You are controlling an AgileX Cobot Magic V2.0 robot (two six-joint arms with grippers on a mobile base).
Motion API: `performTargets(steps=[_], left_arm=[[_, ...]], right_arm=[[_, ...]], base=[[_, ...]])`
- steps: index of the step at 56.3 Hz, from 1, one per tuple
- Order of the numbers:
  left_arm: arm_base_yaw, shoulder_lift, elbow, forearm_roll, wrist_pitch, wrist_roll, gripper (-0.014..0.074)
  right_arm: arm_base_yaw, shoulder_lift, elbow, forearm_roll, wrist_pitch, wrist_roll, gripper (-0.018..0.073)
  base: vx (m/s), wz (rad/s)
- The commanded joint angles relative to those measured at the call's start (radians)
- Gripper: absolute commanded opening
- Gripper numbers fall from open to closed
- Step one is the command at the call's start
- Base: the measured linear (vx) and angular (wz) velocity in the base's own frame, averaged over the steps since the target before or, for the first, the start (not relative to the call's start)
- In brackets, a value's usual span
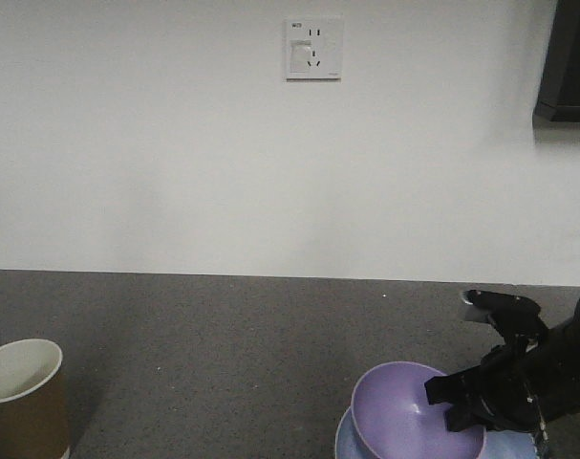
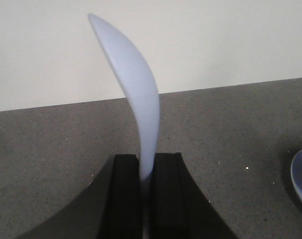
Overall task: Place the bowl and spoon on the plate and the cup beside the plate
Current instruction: 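Lower the bowl onto the plate and open the right gripper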
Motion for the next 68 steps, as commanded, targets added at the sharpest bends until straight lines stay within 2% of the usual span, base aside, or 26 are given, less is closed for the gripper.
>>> performTargets(steps=[1,8,18,20,21,31,37,53,58,62,68], left_arm=[[-0.002,-0.004,-0.031,-0.002,-0.072,-0.001,-0.0006],[-0.002,-0.004,-0.031,-0.002,-0.072,-0.001,-0.0006],[-0.002,-0.004,-0.031,-0.009,-0.057,-0.001,-0.0006],[-0.002,-0.004,-0.031,-0.009,-0.053,-0.001,-0.0006],[-0.002,-0.004,-0.031,-0.009,-0.050,-0.001,-0.0006],[-0.002,-0.004,-0.031,-0.009,-0.043,-0.001,-0.0006],[-0.002,-0.004,-0.031,-0.009,-0.036,-0.001,-0.0006],[-0.002,0.002,-0.031,-0.011,-0.040,0.000,-0.0005],[-0.002,0.025,-0.033,-0.021,-0.033,0.041,-0.0003],[-0.002,0.057,-0.033,-0.076,-0.028,0.103,-0.0003],[-0.002,0.129,-0.035,-0.213,-0.028,0.206,0.0000]], right_arm=[[-0.002,-0.031,-0.029,0.035,-0.047,-0.022,-0.0006],[-0.002,-0.031,-0.029,0.032,-0.056,-0.028,0.0013],[-0.002,-0.031,-0.029,0.039,-0.048,-0.028,0.0125],[-0.002,-0.031,-0.029,0.039,-0.045,-0.031,0.0162],[-0.002,-0.031,-0.029,0.039,-0.039,-0.047,0.0291],[-0.002,-0.037,-0.029,0.051,-0.040,-0.049,0.0473],[-0.002,-0.069,-0.030,0.050,-0.060,-0.058,0.0538],[-0.004,-0.306,-0.032,0.021,-0.104,-0.074,0.0561],[-0.004,-0.413,-0.032,0.014,-0.089,-0.076,0.0537],[-0.004,-0.494,-0.032,-0.005,-0.089,-0.072,0.0501],[-0.004,-0.606,-0.032,-0.026,-0.095,-0.072,0.0419]], base=[[0.00,0.00],[0.00,0.00],[0.00,0.00],[0.00,0.00],[0.00,0.00],[0.00,0.00],[0.00,0.00],[0.00,0.00],[0.00,0.00],[0.00,0.00],[0.00,0.00]])
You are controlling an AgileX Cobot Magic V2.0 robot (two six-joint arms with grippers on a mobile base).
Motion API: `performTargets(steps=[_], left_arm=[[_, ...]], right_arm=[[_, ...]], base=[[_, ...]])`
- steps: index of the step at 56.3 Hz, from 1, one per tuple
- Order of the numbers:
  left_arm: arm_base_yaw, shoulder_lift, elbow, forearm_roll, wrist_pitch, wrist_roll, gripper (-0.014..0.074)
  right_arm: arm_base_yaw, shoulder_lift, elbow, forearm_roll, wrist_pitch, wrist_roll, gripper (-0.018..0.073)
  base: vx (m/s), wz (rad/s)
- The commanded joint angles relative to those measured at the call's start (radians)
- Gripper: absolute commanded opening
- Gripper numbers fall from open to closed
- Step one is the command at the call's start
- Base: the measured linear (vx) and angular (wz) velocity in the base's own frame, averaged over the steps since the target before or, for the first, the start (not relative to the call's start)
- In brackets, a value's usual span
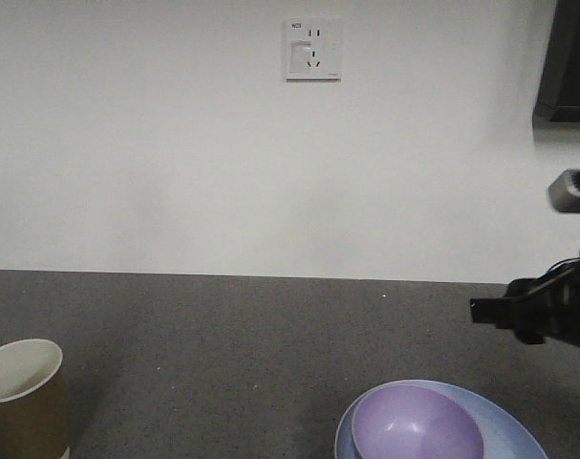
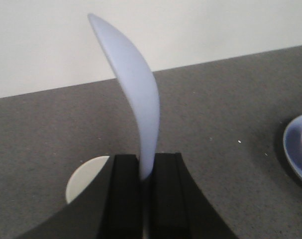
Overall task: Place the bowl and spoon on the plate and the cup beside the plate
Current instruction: 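Lower the bowl onto the plate and open the right gripper, then move the spoon with the left gripper into the bowl and release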
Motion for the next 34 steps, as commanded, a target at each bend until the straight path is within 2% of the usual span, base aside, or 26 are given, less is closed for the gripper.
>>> performTargets(steps=[1,5,10,18,24,34], left_arm=[[-0.002,0.063,-0.035,-0.151,-0.063,0.111,0.0000],[-0.006,0.130,-0.061,-0.250,-0.041,0.177,0.0000],[-0.035,0.225,-0.130,-0.311,0.006,0.214,0.0000],[-0.122,0.368,-0.266,-0.305,0.056,0.217,0.0000],[-0.206,0.480,-0.348,-0.298,0.088,0.223,0.0000],[-0.349,0.663,-0.484,-0.273,0.152,0.218,0.0000]], right_arm=[[-0.004,-0.117,-0.032,-0.014,-0.056,-0.011,0.0407],[-0.004,-0.171,-0.029,-0.025,-0.053,-0.005,0.0338],[-0.004,-0.232,-0.023,-0.050,-0.046,-0.005,0.0239],[-0.004,-0.279,-0.023,-0.086,-0.021,-0.004,0.0089],[-0.004,-0.289,-0.023,-0.103,-0.008,-0.001,0.0008],[-0.004,-0.288,-0.023,-0.122,0.005,0.000,-0.0013]], base=[[0.00,0.00],[0.00,0.00],[0.00,0.00],[0.00,0.00],[0.00,0.00],[0.00,0.00]])
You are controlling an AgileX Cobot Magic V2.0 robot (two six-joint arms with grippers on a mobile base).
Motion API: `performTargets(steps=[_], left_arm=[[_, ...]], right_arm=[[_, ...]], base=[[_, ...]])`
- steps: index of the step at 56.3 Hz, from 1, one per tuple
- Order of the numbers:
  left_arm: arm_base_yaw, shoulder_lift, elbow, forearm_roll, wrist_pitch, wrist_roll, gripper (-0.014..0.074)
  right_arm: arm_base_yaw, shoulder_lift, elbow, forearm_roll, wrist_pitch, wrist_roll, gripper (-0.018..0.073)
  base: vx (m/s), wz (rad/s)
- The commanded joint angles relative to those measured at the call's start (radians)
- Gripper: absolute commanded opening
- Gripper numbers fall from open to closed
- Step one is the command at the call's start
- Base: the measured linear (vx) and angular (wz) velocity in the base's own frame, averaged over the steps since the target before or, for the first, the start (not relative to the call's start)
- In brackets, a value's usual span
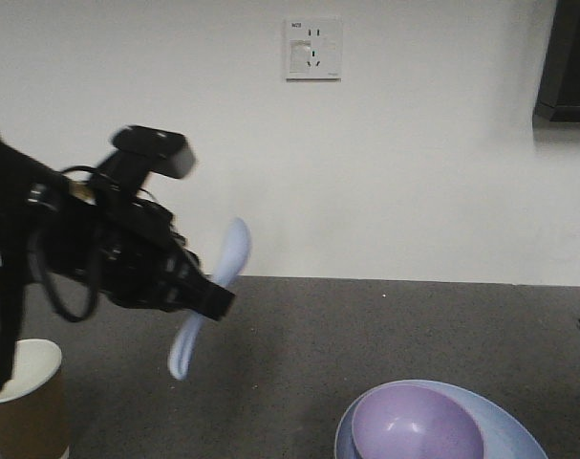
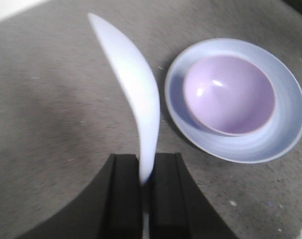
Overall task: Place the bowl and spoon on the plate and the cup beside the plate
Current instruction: 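Move the spoon with the left gripper into the bowl and release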
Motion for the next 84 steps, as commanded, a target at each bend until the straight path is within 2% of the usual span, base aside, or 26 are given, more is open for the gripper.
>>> performTargets(steps=[1,10,24,28,61,71,84], left_arm=[[-0.074,0.056,-0.100,-0.021,-0.009,0.000,0.0000],[-0.154,0.187,-0.226,-0.021,0.051,-0.006,0.0000],[-0.199,0.340,-0.390,-0.024,0.186,-0.060,0.0000],[-0.202,0.359,-0.396,-0.023,0.181,-0.078,0.0000],[-0.245,0.469,-0.396,-0.026,0.125,-0.076,0.0017],[-0.245,0.469,-0.396,-0.031,0.115,-0.076,0.0115],[-0.246,0.469,-0.396,-0.034,0.087,-0.076,0.0349]], right_arm=[[-0.004,-0.004,-0.023,-0.008,-0.070,-0.002,-0.0013],[-0.004,-0.004,-0.023,-0.035,-0.066,-0.002,-0.0012],[-0.003,-0.004,-0.023,-0.056,-0.062,0.010,-0.0010],[-0.003,-0.004,-0.023,-0.056,-0.061,0.011,-0.0008],[-0.003,-0.004,-0.023,-0.057,-0.061,0.012,-0.0008],[-0.003,-0.004,-0.023,-0.056,-0.061,0.015,-0.0008],[-0.003,-0.004,-0.023,-0.056,-0.061,0.017,-0.0008]], base=[[0.00,0.00],[0.00,0.00],[0.00,0.00],[0.00,0.00],[0.00,0.00],[0.00,0.00],[0.00,0.00]])
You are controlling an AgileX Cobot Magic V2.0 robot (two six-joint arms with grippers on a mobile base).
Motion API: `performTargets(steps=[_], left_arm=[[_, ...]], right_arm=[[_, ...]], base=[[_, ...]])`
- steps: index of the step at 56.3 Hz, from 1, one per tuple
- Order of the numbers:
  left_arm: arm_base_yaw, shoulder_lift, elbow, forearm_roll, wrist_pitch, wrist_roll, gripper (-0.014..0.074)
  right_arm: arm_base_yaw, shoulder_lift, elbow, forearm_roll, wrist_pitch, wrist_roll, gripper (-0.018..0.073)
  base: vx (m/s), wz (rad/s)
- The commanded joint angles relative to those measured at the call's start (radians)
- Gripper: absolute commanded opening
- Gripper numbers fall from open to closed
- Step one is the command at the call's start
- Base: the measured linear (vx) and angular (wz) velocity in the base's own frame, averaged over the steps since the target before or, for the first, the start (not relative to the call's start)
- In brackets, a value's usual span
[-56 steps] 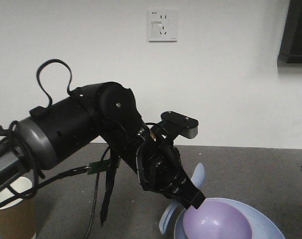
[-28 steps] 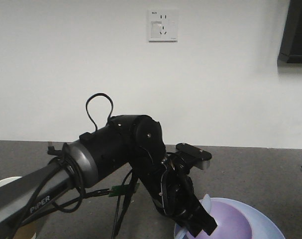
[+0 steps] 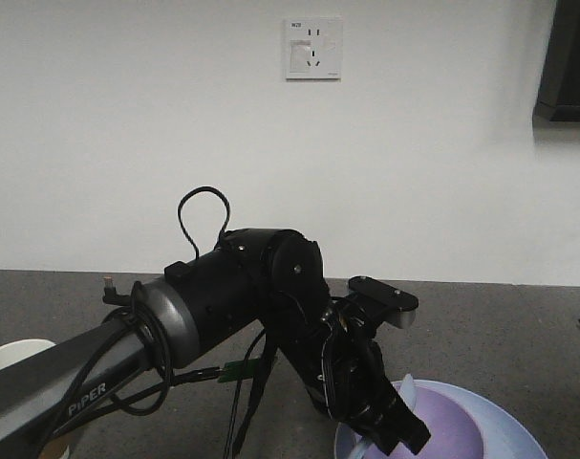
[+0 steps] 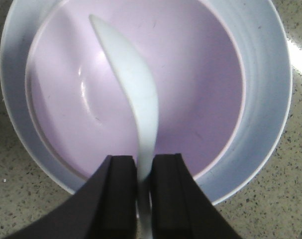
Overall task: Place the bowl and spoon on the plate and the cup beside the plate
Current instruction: 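Move the spoon with the left gripper into the bowl and release, then move the left gripper to the brown paper cup and grasp it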
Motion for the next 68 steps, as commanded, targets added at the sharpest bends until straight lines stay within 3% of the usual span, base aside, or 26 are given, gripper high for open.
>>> performTargets(steps=[1,10,21,26,35,45,52,68], left_arm=[[-0.003,-0.063,-0.032,-0.040,-0.052,-0.010,0.0371],[-0.003,-0.063,-0.032,-0.059,-0.051,-0.010,0.0482],[-0.002,-0.117,-0.033,-0.026,-0.003,-0.011,0.0491],[-0.002,-0.170,-0.033,0.070,0.035,-0.036,0.0491],[-0.002,-0.294,-0.031,0.380,0.052,-0.156,0.0491],[0.004,-0.437,-0.005,0.623,0.052,-0.253,0.0491],[0.050,-0.534,0.095,0.681,0.052,-0.253,0.0491],[0.219,-0.659,0.410,0.699,0.050,-0.250,0.0491]], right_arm=[[-0.003,-0.004,-0.023,-0.001,-0.076,0.003,-0.0008],[-0.003,-0.004,-0.023,-0.001,-0.076,0.003,-0.0008],[-0.003,-0.004,-0.023,-0.002,-0.077,0.002,-0.0008],[-0.003,-0.004,-0.023,-0.002,-0.077,0.002,-0.0008],[-0.003,-0.004,-0.023,-0.002,-0.076,0.002,-0.0008],[-0.003,-0.004,-0.023,-0.002,-0.074,0.002,-0.0008],[-0.003,-0.004,-0.023,-0.002,-0.073,0.002,-0.0008],[-0.003,-0.004,-0.023,0.001,-0.072,0.005,-0.0008]], base=[[0.00,0.00],[0.00,0.00],[0.00,0.00],[0.00,0.00],[0.00,0.00],[0.00,0.00],[0.00,0.00],[0.00,0.00]])
